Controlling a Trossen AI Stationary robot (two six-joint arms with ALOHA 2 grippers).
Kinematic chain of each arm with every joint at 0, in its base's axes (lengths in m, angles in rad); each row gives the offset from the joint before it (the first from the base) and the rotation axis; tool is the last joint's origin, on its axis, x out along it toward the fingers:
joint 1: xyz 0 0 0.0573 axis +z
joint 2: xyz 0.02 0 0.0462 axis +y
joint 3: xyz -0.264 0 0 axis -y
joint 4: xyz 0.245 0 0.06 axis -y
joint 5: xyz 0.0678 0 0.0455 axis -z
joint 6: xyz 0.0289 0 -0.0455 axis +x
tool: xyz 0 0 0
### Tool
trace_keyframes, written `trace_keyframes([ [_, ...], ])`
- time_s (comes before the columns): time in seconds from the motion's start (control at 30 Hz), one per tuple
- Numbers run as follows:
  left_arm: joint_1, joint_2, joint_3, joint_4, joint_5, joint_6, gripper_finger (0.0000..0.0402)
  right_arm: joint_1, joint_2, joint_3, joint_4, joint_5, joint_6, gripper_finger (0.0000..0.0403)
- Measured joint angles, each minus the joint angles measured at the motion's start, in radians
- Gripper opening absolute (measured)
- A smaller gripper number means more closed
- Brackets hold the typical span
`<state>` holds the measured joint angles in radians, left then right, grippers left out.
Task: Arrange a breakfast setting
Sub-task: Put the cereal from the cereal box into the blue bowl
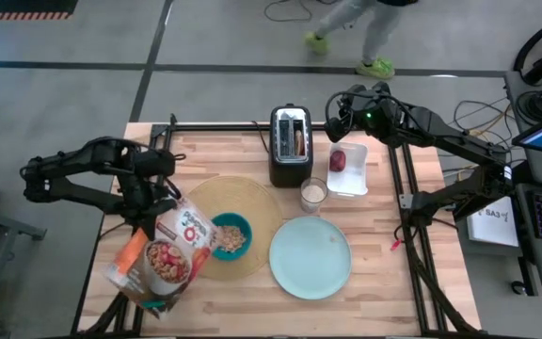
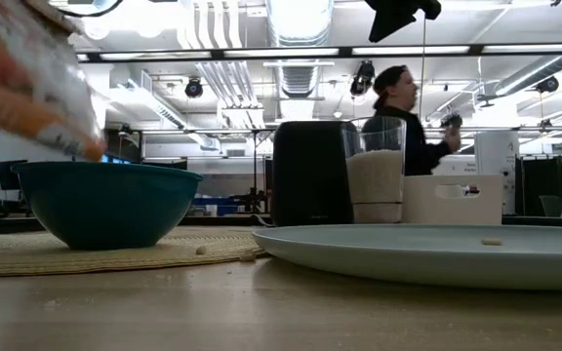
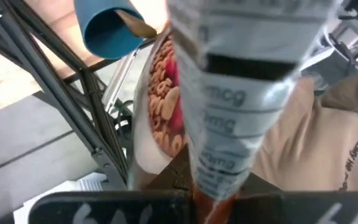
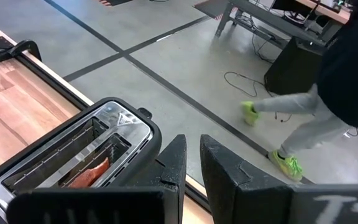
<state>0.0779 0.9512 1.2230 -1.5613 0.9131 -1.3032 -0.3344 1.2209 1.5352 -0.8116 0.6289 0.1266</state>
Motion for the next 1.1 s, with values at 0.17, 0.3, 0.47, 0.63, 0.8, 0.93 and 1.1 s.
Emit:
trace_keyframes([
  [0.17,0.000,0.002,0.031,0.002,-0.015,0.030,0.0000,0.000,0.000,0.000,0.000,0.000,0.002,0.0038],
  [0.3,0.000,-0.008,0.086,0.001,-0.089,0.051,0.0000,0.000,0.000,0.000,0.001,0.000,0.003,0.0038],
  [0.47,0.000,-0.030,0.194,0.003,-0.313,0.057,0.0000,0.000,0.000,0.000,0.001,0.000,0.003,0.0038],
  [0.63,0.001,-0.034,0.317,0.015,-0.699,0.089,0.0000,0.000,0.000,0.000,0.012,0.000,0.003,0.0038],
  [0.8,0.002,-0.034,0.380,0.122,-1.130,0.118,0.0000,0.000,0.000,0.000,0.042,0.000,0.003,0.0038],
  [0.93,0.001,-0.026,0.402,0.129,-1.175,0.105,0.0000,0.000,0.000,0.000,0.049,0.000,0.003,0.0038],
  [1.1,0.001,-0.026,0.383,0.091,-1.218,0.132,0.0000,0.000,0.000,0.000,0.055,0.000,0.003,0.0038],
])
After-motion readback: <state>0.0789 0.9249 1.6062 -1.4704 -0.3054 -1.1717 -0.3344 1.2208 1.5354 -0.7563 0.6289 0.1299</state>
